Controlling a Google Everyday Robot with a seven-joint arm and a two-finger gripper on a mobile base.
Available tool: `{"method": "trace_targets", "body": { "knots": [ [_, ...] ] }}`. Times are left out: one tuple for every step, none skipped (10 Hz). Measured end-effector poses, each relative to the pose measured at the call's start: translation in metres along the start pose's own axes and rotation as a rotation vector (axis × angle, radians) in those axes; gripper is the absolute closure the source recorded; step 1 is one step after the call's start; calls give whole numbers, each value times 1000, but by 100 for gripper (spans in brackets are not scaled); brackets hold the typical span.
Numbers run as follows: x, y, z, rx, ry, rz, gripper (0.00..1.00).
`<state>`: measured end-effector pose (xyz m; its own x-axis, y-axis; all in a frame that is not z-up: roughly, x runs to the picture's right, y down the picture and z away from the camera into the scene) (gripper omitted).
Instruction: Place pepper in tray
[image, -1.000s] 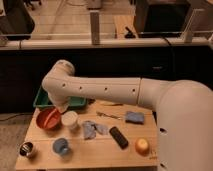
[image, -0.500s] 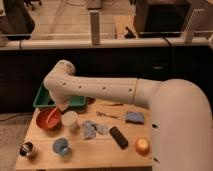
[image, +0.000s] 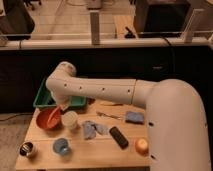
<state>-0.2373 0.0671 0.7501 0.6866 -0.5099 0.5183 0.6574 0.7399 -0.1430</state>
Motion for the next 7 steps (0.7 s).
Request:
{"method": "trace_targets", "body": {
  "knots": [
    [6, -4, -2, 44, 4, 6, 100],
    [14, -13, -1, 94, 5, 10, 100],
    [18, -21, -1, 122, 3, 9, 100],
    [23, -30, 0, 146, 1, 6, 100],
    [29, -40, 2, 169, -2, 4, 100],
    [32, -47, 4, 179, -9, 6, 100],
    [40, -52, 8, 190, -19, 14, 100]
  ]
}}
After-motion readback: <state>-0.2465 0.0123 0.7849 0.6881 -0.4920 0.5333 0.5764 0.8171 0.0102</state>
